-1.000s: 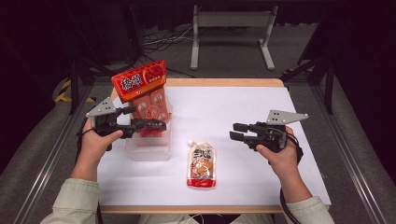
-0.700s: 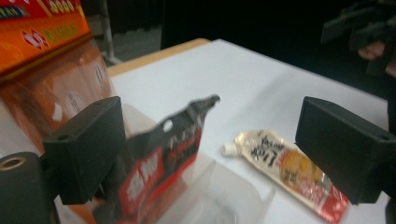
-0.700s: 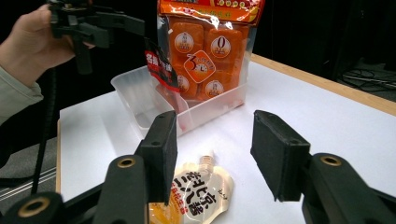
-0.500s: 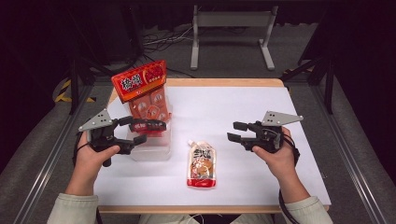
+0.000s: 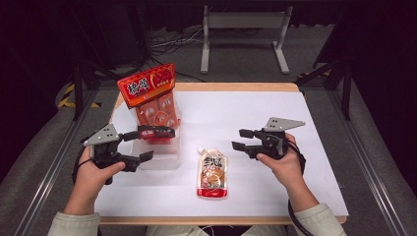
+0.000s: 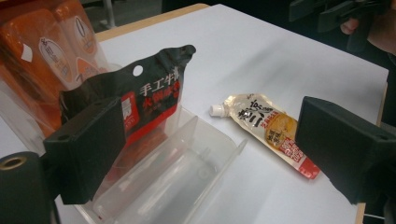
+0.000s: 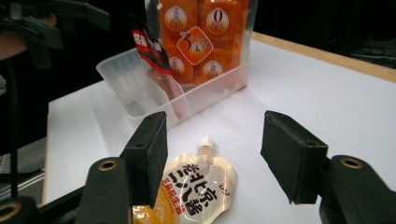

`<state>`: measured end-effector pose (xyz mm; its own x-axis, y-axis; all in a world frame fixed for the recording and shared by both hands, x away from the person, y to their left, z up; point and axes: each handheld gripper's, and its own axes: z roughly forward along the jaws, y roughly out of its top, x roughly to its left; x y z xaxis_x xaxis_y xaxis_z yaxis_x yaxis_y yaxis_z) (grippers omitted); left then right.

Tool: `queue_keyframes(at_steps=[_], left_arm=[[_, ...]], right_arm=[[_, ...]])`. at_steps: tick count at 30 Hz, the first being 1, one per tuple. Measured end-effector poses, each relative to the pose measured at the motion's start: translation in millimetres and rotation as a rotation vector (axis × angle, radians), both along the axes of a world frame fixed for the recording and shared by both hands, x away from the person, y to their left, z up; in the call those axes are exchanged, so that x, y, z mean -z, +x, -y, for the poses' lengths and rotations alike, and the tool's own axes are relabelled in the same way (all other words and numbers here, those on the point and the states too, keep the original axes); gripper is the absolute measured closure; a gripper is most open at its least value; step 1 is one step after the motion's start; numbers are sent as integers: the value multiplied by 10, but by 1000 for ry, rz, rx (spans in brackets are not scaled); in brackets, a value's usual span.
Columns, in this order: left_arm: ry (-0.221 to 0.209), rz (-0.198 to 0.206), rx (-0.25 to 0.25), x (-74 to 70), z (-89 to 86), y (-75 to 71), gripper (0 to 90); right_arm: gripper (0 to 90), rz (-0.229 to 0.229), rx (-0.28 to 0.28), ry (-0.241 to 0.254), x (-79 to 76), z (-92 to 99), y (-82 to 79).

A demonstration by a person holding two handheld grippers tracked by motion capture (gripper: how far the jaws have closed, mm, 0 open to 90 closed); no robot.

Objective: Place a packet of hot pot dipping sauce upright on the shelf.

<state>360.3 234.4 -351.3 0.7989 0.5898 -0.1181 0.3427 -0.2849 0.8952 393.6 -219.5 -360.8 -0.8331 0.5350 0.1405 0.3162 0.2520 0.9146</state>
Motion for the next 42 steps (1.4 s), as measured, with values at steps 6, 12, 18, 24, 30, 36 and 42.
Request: queue_keyframes(at_steps=[6,12,18,24,30,36,42], left_arm=[[18,-1,10,-13,23,-49,99],[25,-3,40,-20,51,-100,96],[36,-14,45,-2,27,-127,95],[45,-23,52,19,28,-139,86],[49,-39,55,35,39,-140,85],[61,-40,57,51,68,-135,86],[67,-45,59,71,86,-132,88]], right_arm=[[419,-52,1,-39,149,-126,102],[442,-103,17,-100,320,-219,180],[470,-145,18,-168,471,-311,245],[489,-193,11,-208,603,-385,294],[489,-236,-4,-239,723,-462,321],[484,-264,-10,-246,799,-483,337],[486,-275,-17,-254,829,-521,337]])
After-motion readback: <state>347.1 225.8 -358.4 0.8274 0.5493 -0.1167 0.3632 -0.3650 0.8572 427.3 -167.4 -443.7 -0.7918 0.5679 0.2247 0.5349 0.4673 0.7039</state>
